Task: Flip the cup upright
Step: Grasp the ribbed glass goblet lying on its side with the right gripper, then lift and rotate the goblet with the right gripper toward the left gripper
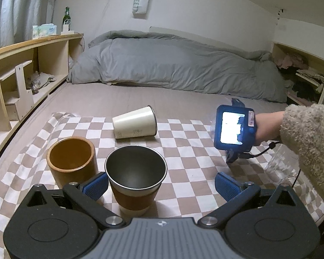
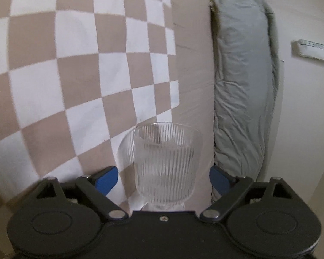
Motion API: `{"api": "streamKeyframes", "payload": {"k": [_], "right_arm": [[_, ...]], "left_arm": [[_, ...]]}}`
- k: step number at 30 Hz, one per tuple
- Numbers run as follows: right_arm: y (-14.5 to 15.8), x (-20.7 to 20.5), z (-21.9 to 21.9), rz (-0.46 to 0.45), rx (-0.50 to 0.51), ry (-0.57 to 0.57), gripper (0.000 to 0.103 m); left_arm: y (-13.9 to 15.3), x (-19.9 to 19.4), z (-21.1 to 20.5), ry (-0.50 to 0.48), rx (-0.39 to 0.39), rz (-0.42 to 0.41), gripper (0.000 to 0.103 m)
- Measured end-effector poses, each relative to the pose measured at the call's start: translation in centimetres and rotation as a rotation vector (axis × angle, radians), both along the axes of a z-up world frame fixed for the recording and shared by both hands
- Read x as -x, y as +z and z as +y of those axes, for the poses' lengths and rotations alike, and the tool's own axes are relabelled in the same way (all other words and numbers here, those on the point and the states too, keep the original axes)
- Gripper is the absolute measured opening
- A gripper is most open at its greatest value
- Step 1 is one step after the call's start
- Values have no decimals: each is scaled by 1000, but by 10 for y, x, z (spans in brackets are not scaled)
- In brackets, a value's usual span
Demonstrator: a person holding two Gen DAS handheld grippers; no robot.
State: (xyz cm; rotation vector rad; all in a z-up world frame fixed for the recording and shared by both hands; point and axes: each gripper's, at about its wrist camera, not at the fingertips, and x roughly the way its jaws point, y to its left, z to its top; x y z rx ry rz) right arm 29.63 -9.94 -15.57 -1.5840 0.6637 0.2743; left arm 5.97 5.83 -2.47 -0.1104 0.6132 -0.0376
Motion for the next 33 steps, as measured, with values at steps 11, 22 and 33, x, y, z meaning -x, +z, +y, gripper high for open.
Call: {"api": "streamKeyframes", "payload": {"k": [11,22,33], "right_arm": [[-10,30,-1,-95,15,100,71],[-11,181,-7,-146,19,469,71],[9,247,-2,-75,-40,564,71]], "left_arm": [[6,10,1,2,15,-4,103],[19,41,-24,-28,-29,-58,103],[28,70,-43,-41,-80,-66,103]]}}
